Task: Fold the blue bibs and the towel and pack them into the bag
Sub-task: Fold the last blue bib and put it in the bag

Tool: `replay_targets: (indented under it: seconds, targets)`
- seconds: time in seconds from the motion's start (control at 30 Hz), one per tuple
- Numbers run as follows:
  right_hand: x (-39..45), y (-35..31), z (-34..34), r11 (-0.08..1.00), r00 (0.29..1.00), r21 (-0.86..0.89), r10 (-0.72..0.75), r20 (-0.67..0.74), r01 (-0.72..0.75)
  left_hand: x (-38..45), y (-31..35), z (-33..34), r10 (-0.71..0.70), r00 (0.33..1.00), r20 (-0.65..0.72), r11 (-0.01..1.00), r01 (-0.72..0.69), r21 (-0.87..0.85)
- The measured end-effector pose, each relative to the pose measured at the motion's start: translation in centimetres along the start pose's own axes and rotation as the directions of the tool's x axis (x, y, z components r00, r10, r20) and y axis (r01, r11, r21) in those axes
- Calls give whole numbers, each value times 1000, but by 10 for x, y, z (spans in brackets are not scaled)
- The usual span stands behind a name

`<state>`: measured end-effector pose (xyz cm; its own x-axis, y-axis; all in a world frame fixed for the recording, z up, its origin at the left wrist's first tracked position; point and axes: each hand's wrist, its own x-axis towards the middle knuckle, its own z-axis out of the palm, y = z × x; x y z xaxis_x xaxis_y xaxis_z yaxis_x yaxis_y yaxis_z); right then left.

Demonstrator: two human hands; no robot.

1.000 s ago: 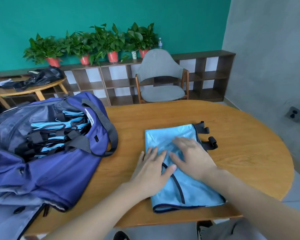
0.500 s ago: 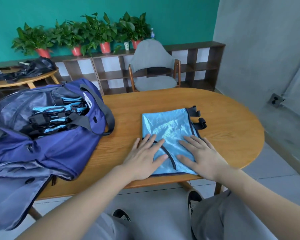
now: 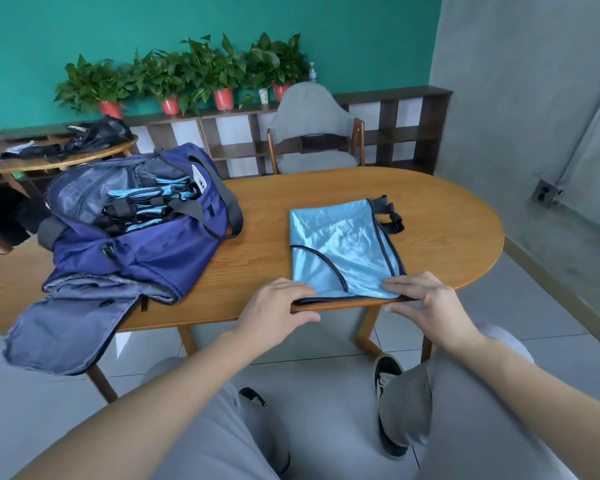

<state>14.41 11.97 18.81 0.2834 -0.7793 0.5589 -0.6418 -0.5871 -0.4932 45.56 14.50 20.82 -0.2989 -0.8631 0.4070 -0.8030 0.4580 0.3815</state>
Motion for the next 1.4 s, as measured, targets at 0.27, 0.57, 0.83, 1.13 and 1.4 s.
replay_targets:
  seconds: [0.27,0.57,0.83,1.13,1.4]
  targets:
    - [-2,-14,-14,993,992,10,116,51,-117,-6,27,-15,-159,984,-79,985,153,-81]
    - [37,-57,-67,910,931,311,170,324,-275,6,34,-41,-280,957,-83,838,201,-507]
    - [100,-56,-67,867,913,362,215,348,-342,42,11,-52,-239,961,-141,800,112,-589]
    - [178,3,3,952,804,-88,296,516,-294,91,-58,-8,-360,921,-151,852,259,-454]
    - [179,29,20,919,772,-66,363,522,-388,102,-74,11,-425,890,-167,889,375,-262]
